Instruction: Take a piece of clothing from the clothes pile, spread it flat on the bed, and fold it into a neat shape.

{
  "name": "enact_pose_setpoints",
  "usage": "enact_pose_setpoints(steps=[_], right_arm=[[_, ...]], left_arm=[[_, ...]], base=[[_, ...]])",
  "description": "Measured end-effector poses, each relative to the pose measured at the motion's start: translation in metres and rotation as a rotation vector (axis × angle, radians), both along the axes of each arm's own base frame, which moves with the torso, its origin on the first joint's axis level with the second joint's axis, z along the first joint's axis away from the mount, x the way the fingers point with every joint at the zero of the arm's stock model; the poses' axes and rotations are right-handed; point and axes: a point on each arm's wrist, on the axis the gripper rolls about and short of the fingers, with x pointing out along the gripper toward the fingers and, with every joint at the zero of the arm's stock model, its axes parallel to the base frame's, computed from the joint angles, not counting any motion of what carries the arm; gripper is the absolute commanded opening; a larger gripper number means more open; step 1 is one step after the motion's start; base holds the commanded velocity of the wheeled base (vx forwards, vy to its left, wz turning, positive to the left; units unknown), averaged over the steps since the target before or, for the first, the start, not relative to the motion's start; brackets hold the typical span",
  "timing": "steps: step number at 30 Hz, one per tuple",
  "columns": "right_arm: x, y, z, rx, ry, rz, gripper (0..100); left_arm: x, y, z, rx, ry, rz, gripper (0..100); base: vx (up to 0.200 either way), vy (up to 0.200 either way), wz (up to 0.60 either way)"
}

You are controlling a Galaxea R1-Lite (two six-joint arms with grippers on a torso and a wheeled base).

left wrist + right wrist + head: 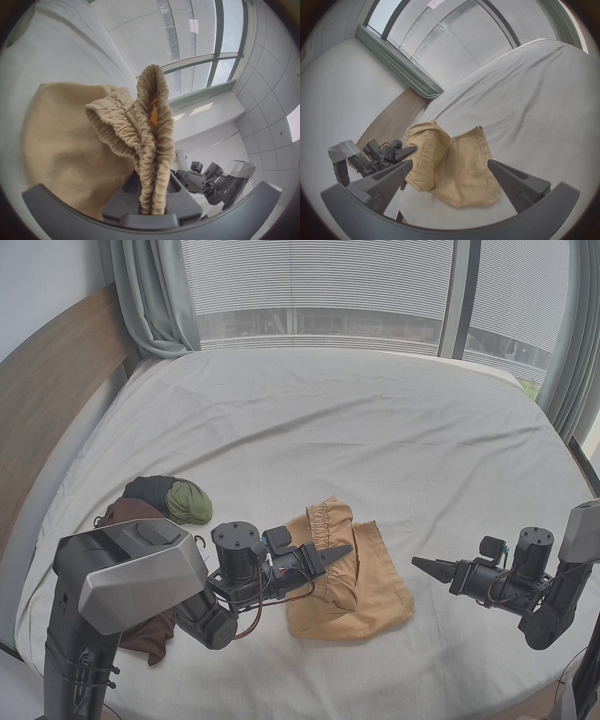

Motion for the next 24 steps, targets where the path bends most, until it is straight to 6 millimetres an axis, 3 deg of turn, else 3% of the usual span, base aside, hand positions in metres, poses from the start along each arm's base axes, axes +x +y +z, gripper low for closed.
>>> enact_pose_setpoints(steps=[2,3,24], right_arm=[[0.0000,0.0000,0.0001,0.000,0.000,0.000,100],[0.0002,-0.0001,0.0003,0.001,-0.001,-0.001,100],[0.0013,-0.0019,-0.0011,-0.001,0.002,-0.006,100]], left_arm=[[0.0009,-0.0014,-0.0024,0.003,0.005,-0.001,0],[0.0016,-0.0022,-0.0037,0.004,0.007,-0.001,100],[0.0036,-0.0091,-0.0028,0.000,-0.011,0.044,100]], base=[[0.000,0.000,0.00],[0.000,0.000,0.00],[0.000,0.000,0.00]])
